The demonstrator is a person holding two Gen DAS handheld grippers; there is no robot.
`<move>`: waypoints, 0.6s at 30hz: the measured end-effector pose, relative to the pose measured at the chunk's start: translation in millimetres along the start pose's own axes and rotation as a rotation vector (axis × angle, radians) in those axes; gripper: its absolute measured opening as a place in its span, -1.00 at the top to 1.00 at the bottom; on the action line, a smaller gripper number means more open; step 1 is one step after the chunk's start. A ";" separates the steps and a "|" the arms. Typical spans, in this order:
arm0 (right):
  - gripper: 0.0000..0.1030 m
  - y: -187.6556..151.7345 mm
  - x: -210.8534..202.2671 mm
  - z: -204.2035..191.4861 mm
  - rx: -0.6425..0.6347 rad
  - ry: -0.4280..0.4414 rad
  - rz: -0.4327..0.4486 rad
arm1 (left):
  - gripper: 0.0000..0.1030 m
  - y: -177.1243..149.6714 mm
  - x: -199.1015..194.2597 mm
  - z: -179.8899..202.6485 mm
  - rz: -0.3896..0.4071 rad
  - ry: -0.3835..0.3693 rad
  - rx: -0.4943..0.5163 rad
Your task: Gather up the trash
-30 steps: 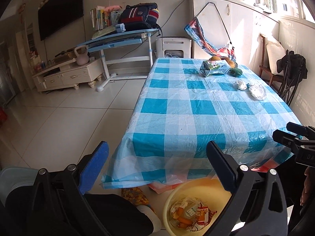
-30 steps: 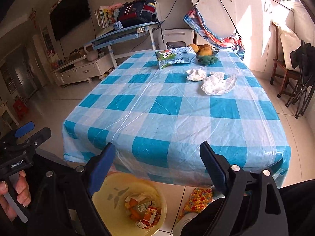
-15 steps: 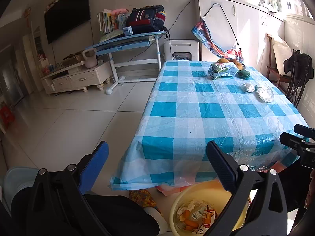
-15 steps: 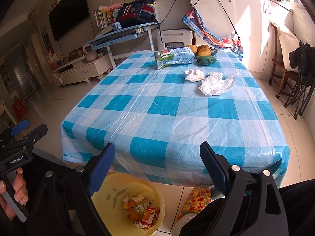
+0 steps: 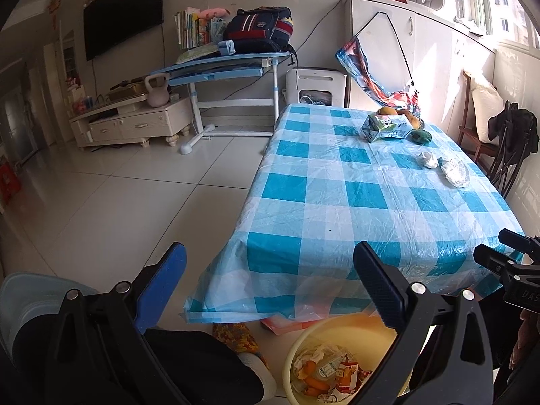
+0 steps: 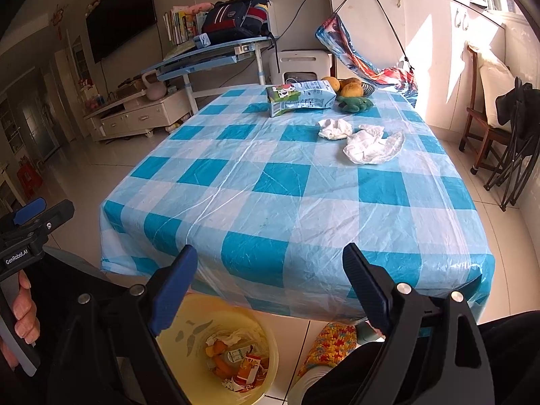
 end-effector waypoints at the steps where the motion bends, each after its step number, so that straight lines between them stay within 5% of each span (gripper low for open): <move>1: -0.63 0.0 0.0 -0.6 -0.003 -0.001 0.000 | -0.86 0.2 -0.3 -0.1 0.002 0.001 0.002; 18: -0.63 -1.1 0.2 -8.8 -0.047 -0.002 0.006 | -0.86 1.8 -2.5 1.3 0.012 -0.003 0.012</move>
Point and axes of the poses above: each gripper's, at about its wrist camera, not at the fingertips, and x roughly the way its jaws point, z to its right, y to its top, the point moved 9 cm from there along x, roughly the way its jaws point, and after that the axes turned 6 degrees about -y, right-handed, at the moved point
